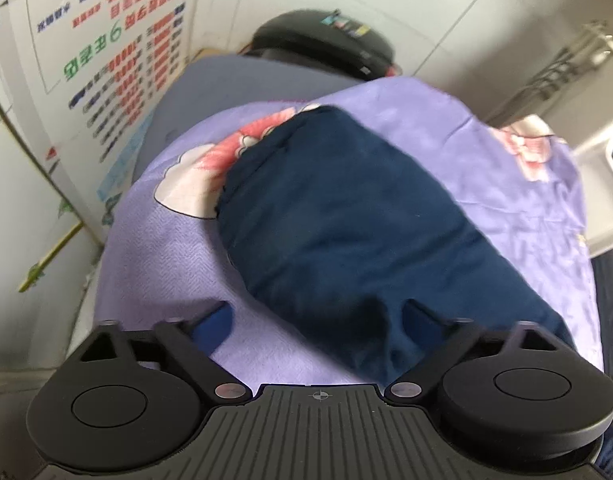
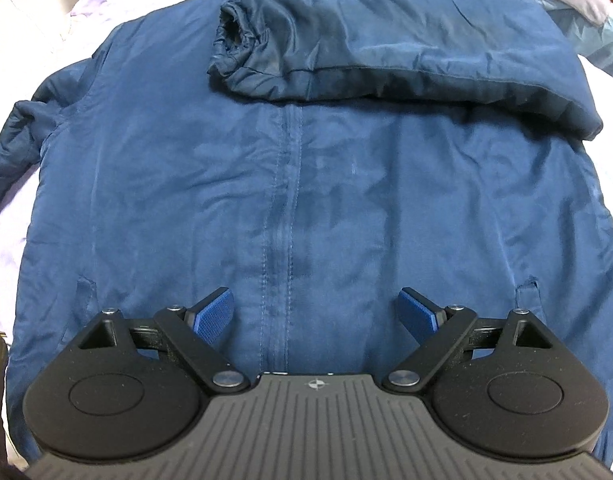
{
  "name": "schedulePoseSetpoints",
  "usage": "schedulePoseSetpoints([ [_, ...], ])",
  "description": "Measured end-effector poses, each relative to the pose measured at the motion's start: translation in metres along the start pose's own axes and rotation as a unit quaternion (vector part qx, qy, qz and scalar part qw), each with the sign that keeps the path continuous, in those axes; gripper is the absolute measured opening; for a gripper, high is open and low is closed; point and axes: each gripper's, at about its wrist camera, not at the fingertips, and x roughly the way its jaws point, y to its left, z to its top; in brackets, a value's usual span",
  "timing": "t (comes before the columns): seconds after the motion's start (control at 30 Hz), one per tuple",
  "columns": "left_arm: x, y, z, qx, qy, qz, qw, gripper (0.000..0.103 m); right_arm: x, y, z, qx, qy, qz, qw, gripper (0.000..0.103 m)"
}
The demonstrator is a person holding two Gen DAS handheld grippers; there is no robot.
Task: Fold large clothes
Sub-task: 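Grasp the other sleeve with the left gripper and lift it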
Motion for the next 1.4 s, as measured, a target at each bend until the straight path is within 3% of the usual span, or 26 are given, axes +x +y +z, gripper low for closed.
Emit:
schedulePoseSetpoints([
  [0.1,0.0,-0.002,0.002,-0.005,-0.021,-0.018,0.9996,0.103,-0.001,0.0,-0.001,0.0,0.003,-0.003,1.0,0.091],
  [0.17,0.002,-0.008,0.004,0.015,-0.028,-0.004,0.9995,0.103,-0.001,0.001,-0.001,-0.001,0.003,-0.003,1.0,0.091],
  [0.3,0.0,-0.011,0.016,0.026,-0.033,-0.021,0.9989,0.061,0.0,0.002,-0.002,-0.003,0.007,-0.006,1.0,0.091],
  [0.37,-0.008,-0.017,0.028,0.04,-0.05,-0.029,0.9975,0.056,0.001,0.003,-0.002,-0.004,0.007,-0.007,1.0,0.091],
  [0.57,-0.038,-0.053,0.077,0.123,-0.149,-0.018,0.981,0.054,-0.001,0.001,0.0,0.001,0.0,-0.002,1.0,0.091],
  [0.67,-0.031,-0.068,0.088,0.143,-0.147,-0.012,0.9786,0.054,-0.003,-0.002,0.001,0.005,-0.002,-0.004,1.0,0.09],
  [0.77,-0.005,-0.072,0.083,0.16,-0.127,0.038,0.9782,0.054,-0.005,-0.004,0.001,0.01,-0.002,-0.006,1.0,0.09],
  [0.9,0.018,-0.048,0.07,0.107,-0.086,0.066,0.9883,0.05,-0.006,-0.007,0.0,0.018,0.002,-0.011,1.0,0.09],
  [1.0,0.013,-0.049,0.055,0.145,-0.095,0.068,0.9826,0.052,-0.009,-0.009,-0.001,0.029,0.0,-0.013,0.999,0.09],
  [1.1,0.0,-0.067,0.043,0.18,-0.104,0.043,0.9772,0.054,-0.009,-0.01,-0.002,0.039,-0.001,-0.015,0.999,0.09],
  [1.23,-0.029,-0.108,0.026,0.225,-0.129,-0.02,0.9656,0.055,-0.006,-0.014,-0.005,0.055,0.002,-0.014,0.998,0.09],
  [1.3,-0.045,-0.133,0.014,0.252,-0.135,-0.063,0.9561,0.055,-0.004,-0.015,-0.005,0.058,0.006,-0.011,0.998,0.09],
  [1.4,-0.071,-0.177,-0.015,0.299,-0.135,-0.13,0.9356,0.055,-0.003,-0.013,-0.004,0.055,0.004,-0.006,0.998,0.09],
])
